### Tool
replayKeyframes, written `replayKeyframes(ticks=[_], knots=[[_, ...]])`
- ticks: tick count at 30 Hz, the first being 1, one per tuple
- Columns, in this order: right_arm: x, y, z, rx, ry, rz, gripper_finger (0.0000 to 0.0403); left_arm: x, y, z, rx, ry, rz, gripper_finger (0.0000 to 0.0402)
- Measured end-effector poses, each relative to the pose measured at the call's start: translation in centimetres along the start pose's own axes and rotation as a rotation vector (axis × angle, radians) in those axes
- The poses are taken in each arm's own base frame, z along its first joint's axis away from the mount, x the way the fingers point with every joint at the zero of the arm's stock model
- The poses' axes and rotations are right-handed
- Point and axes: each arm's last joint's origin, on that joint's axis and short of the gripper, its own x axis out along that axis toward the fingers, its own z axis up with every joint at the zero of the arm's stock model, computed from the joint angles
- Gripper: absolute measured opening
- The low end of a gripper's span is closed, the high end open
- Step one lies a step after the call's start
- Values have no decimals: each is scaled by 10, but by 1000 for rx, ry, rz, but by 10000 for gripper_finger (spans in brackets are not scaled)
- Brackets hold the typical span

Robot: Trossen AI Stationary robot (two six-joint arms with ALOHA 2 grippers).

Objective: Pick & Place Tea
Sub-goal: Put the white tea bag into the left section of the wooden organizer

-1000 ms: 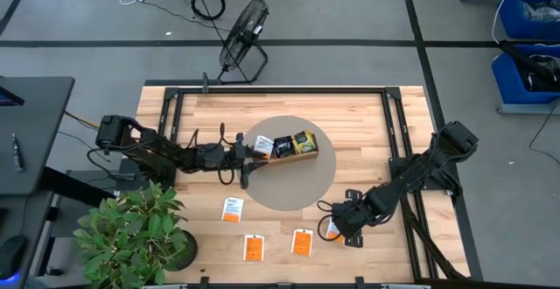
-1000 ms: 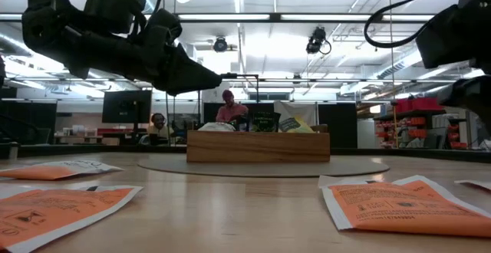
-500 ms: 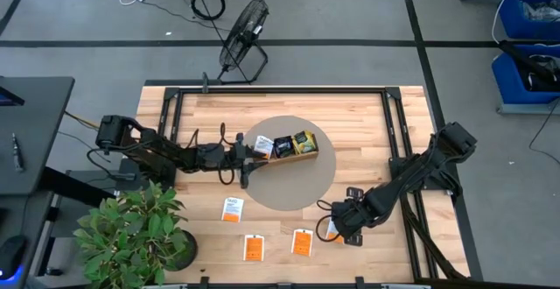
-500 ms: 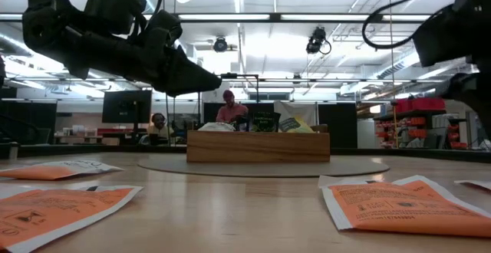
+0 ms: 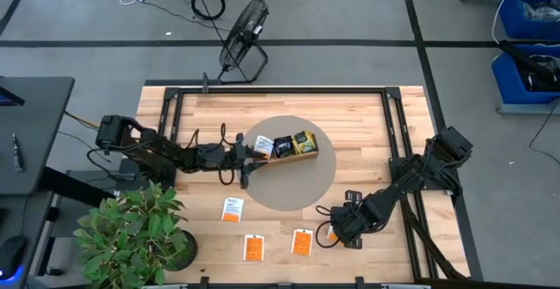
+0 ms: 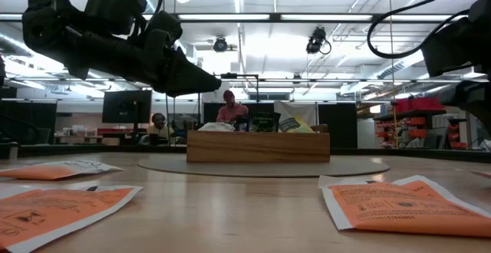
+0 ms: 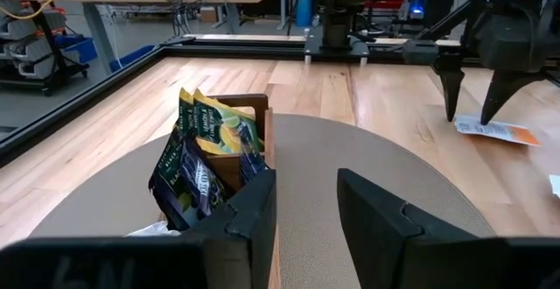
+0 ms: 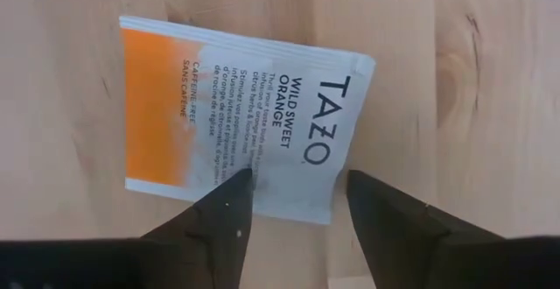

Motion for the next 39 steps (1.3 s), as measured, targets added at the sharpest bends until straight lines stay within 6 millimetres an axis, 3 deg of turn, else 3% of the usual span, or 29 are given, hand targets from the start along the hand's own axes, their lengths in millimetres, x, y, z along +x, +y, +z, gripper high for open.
replayKeyframes(ticks=[4, 11, 13, 20, 26, 39], knots=[[1, -1, 0, -22, 1, -9, 157, 0, 0, 0, -1, 0, 0, 126], [2, -1, 1, -59, -25, -28, 26, 0, 0, 0, -12, 0, 0, 126], [2, -1, 1, -75, -31, -32, 9, 0, 0, 0, -12, -1, 0, 126], [-11, 1, 12, -123, -33, -132, 3, 0, 0, 2, -48, -17, -5, 126], [-40, -2, 32, -172, -102, -312, 1, 0, -1, 8, -140, -78, -20, 126], [-79, -23, 80, -296, -368, -743, 0, -3, -1, 25, -494, -243, -97, 126]])
